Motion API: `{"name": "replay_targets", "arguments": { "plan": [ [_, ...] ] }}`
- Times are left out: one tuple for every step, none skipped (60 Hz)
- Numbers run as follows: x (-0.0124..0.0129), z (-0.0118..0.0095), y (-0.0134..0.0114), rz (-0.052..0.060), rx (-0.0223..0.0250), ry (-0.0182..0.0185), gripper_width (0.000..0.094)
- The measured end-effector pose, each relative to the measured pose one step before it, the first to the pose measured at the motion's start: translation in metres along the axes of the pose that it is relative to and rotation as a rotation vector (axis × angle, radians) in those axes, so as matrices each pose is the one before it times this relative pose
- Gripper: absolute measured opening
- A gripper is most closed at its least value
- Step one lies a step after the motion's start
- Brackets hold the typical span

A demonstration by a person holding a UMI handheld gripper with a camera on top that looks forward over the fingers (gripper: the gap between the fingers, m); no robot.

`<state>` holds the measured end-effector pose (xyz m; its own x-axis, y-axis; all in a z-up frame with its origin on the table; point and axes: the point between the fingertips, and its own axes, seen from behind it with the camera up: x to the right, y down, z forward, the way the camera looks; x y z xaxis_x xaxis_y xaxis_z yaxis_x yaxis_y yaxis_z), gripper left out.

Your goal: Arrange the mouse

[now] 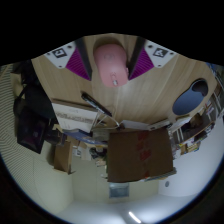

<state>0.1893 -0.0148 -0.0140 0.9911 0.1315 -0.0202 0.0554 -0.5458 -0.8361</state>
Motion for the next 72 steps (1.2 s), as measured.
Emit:
{"name": "replay_targets", "arguments": {
  "plan": [
    [0.00159,0.00299,-0.00155,0.0048,0.00375,0.00938,0.0743],
    [0.00206,0.00175,-0.00089,0.0058,0.00019,0.01035,0.0665],
    [0.00216,0.00173,-0.00079,0.0075,0.00221,0.01223,0.0587],
    [0.00344,0.00130,-0.00110,0.0098,0.00149,0.01768,0.0510],
    [0.00113,0.00049,0.00037,0.0125,-0.00146,0.00843,0.0495],
    [0.00045,0.00011,-0.00062,0.0139,0.00392,0.00842,0.0491],
    [0.00094,0.00030,0.00008,0.0090,0.00157,0.01194,0.0485],
    [0.00075,0.00053,0.00016,0.0019,0.00123,0.00974,0.0481],
    [0.00038,0.00035,-0.00037,-0.0025,0.00167,0.01006,0.0471],
    [0.00018,0.00007,0.00065,-0.0009,-0.00401,0.00864,0.0467],
    [0.00038,0.00032,-0.00009,0.0036,-0.00488,0.00770,0.0460],
    [0.00025,-0.00007,0.00051,0.0090,-0.00892,0.00752,0.0440],
    [0.00026,-0.00006,0.00033,0.0129,-0.01074,0.00592,0.0432],
    [-0.00002,0.00020,-0.00009,0.0134,-0.00829,0.00425,0.0415],
    [0.00046,-0.00005,0.00019,0.0113,-0.00974,0.00417,0.0401],
    [0.00006,-0.00006,-0.00050,0.0087,-0.00516,0.00212,0.0391],
    [-0.00009,0.00004,-0.00047,0.0060,-0.00508,0.00130,0.0381],
    [0.00002,-0.00021,0.00027,0.0064,-0.00811,0.00179,0.0365],
    [0.00011,-0.00055,0.00011,0.0058,-0.00821,0.00230,0.0354],
    [0.00060,-0.00088,-0.00048,0.0072,-0.00825,0.00615,0.0350],
    [0.00071,-0.00063,-0.00039,0.0071,-0.01448,0.00817,0.0347],
    [0.00053,-0.00169,-0.00012,0.0060,-0.00965,0.00808,0.0357],
    [-0.00007,-0.00232,-0.00217,0.0026,-0.00249,0.00580,0.0330],
    [-0.00002,-0.00317,-0.00472,0.0018,0.00749,0.00863,0.0329],
    [-0.00071,-0.00429,-0.00690,-0.0026,0.01307,0.00799,0.0326],
    [-0.00109,-0.00488,-0.00806,-0.0040,0.01533,0.00998,0.0324],
    [-0.00188,-0.00539,-0.00928,-0.0038,0.01676,0.01069,0.0322],
    [-0.00306,-0.00598,-0.01080,-0.0008,0.01856,0.00780,0.0322],
    [-0.00538,-0.00641,-0.01154,0.0017,0.01911,0.00281,0.0323],
    [-0.00748,-0.00861,-0.01442,0.0015,0.01882,-0.00057,0.0323],
    [-0.00812,-0.00561,-0.01369,0.0030,0.02439,-0.00350,0.0322],
    [-0.01095,-0.00750,-0.01312,0.0009,0.02602,-0.00629,0.0324],
    [-0.01250,-0.00579,-0.01426,-0.0014,0.02647,-0.01138,0.0323],
    [-0.01410,-0.00531,-0.01435,-0.0033,0.02776,-0.01220,0.0323],
    [-0.01406,-0.00474,-0.01433,-0.0013,0.02924,-0.00930,0.0324],
    [-0.01494,-0.00388,-0.01398,-0.0019,0.02870,-0.00797,0.0322],
    [-0.01564,-0.00186,-0.01339,-0.0023,0.02214,-0.00834,0.0321],
    [-0.01664,-0.00124,-0.01039,-0.0050,0.01756,-0.00936,0.0323],
    [-0.01767,0.00102,-0.01071,-0.0015,0.01537,-0.00883,0.0322],
    [-0.01728,-0.00001,-0.00751,0.0014,0.01540,-0.01173,0.0320],
    [-0.01713,-0.00119,-0.00760,0.0009,0.01341,-0.01678,0.0321],
    [-0.01850,0.00167,-0.00300,-0.0018,0.00925,-0.01718,0.0320],
    [-0.01893,0.00384,0.00103,-0.0056,0.00415,-0.01295,0.0321],
    [-0.01598,0.00432,0.00184,-0.0061,0.00021,-0.00950,0.0322],
    [-0.01497,0.00303,0.00323,-0.0067,-0.00389,-0.00567,0.0322],
    [-0.01501,0.00412,0.00516,-0.0067,-0.00685,-0.00656,0.0320],
    [-0.01460,0.00451,0.00743,-0.0062,-0.00963,-0.00853,0.0323],
    [-0.01472,0.00587,0.01109,-0.0054,-0.01010,-0.00880,0.0319],
    [-0.01352,0.00551,0.00916,-0.0036,-0.01529,-0.00787,0.0318],
    [-0.01178,0.00570,0.00914,-0.0019,-0.01866,-0.00743,0.0321],
    [-0.01092,0.00554,0.01173,0.0006,-0.02186,-0.00520,0.0319],
    [-0.01063,0.00603,0.01304,0.0011,-0.02272,-0.00419,0.0321],
    [-0.00898,0.00527,0.01175,-0.0002,-0.02047,-0.00364,0.0322],
    [-0.00765,0.00484,0.01088,-0.0030,-0.01620,-0.00253,0.0321],
    [-0.00629,0.00499,0.01030,-0.0053,-0.01525,-0.00118,0.0320],
    [-0.00614,0.00491,0.01027,-0.0073,-0.01630,-0.00036,0.0322],
    [-0.00402,0.00576,0.01171,-0.0103,-0.01697,0.00335,0.0322],
    [-0.00414,0.00526,0.01132,-0.0111,-0.01997,0.00541,0.0321],
    [-0.00325,0.00468,0.00965,-0.0112,-0.01751,0.00410,0.0322],
    [-0.00221,0.00294,0.00826,-0.0087,-0.01422,0.00183,0.0322],
    [-0.00374,0.00420,0.00931,-0.0066,-0.01504,0.00014,0.0320],
    [-0.00198,0.00221,0.00686,-0.0017,-0.01245,0.00090,0.0322],
    [-0.00183,0.00269,0.00755,-0.0029,-0.01249,0.00080,0.0322],
    [-0.00182,0.00236,0.00689,-0.0030,-0.01194,0.00137,0.0323],
    [-0.00377,0.00207,0.00463,-0.0012,-0.01480,0.00365,0.0324],
    [0.00007,0.00286,0.00767,-0.0014,-0.01520,0.00493,0.0324],
    [0.00060,0.00236,0.00856,-0.0012,-0.02313,0.00484,0.0382],
    [0.00260,-0.00032,0.00498,-0.0015,0.01703,0.00094,0.0369],
    [0.00113,-0.00062,-0.00662,0.0049,0.02703,-0.00052,0.0356],
    [-0.00258,0.00521,0.00504,-0.0060,-0.02029,0.00056,0.0354],
    [-0.00008,0.00133,-0.00272,0.0005,0.01049,-0.00116,0.0365],
    [0.00003,-0.00160,0.00097,0.0020,-0.01367,-0.00255,0.0443]
  ]
}}
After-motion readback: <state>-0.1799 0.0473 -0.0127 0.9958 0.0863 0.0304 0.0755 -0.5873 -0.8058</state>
